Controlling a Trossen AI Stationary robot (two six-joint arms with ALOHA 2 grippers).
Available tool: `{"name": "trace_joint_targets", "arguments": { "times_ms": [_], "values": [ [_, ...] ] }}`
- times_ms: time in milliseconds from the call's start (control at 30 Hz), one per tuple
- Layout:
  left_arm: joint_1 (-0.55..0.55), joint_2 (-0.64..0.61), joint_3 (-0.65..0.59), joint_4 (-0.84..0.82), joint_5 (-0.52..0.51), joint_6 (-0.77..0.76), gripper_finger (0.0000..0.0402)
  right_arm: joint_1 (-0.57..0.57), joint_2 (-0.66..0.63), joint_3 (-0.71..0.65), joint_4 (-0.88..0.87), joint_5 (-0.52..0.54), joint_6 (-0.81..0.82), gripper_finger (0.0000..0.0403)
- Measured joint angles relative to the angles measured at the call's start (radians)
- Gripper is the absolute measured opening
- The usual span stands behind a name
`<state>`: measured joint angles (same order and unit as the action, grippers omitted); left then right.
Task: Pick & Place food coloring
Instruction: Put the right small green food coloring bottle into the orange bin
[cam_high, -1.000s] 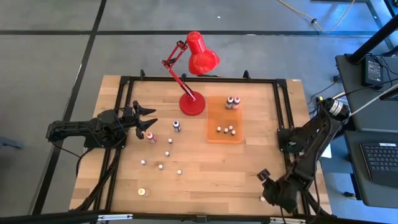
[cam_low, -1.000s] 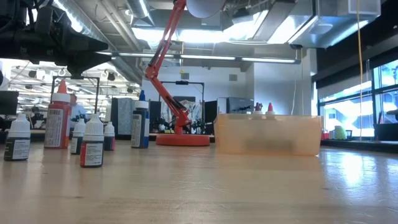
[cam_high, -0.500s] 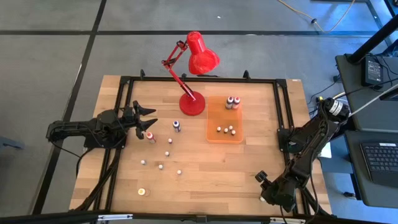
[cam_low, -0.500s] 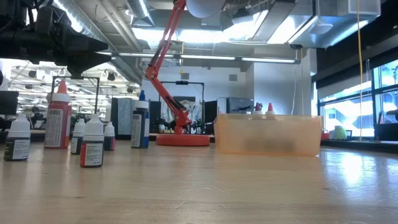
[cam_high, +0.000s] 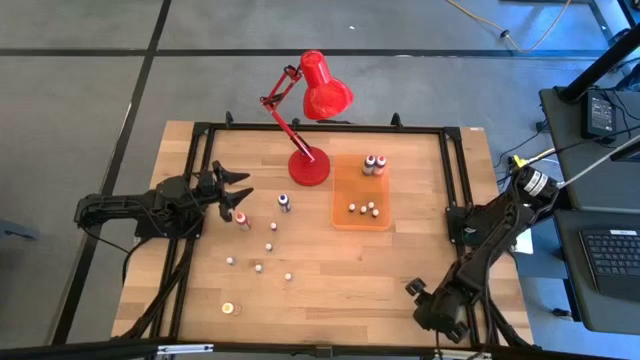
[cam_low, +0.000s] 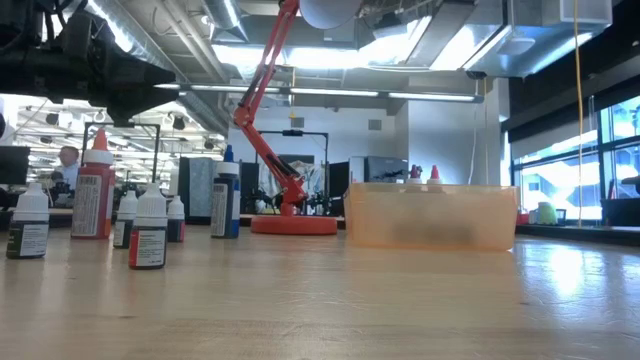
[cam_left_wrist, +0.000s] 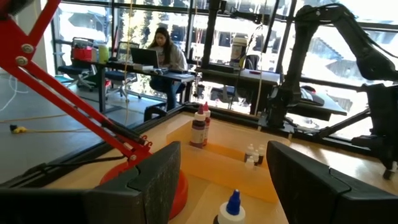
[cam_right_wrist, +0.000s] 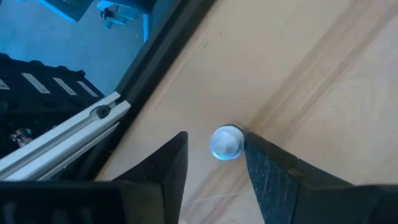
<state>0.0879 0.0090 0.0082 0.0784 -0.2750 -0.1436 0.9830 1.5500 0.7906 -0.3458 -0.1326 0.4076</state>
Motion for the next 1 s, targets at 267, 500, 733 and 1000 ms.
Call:
{"name": "trace_joint_targets", "arguments": {
  "times_ms": [267,500,733,1000],
  "values": [
    [0.000,0.000,0.000,0.000,-0.003,0.000,0.0231,0.001,0.000,0.000,-0.018,0.055,0.003,0.0161],
    [0.000,0.000,0.000,0.000,-0.003,0.000,0.0230,0.001,0.000,0.000,-0.018,0.069,0.003,0.0161],
    [0.000,0.000,0.000,0.000,-0.001,0.000,0.0232,0.001,0.000,0.000,-0.005,0.063,0.053,0.0161],
    [0.000,0.000,0.000,0.000,-0.001,0.000,0.0232,0.001,0.000,0.000,-0.010,0.052,0.058,0.0161]
  ]
}}
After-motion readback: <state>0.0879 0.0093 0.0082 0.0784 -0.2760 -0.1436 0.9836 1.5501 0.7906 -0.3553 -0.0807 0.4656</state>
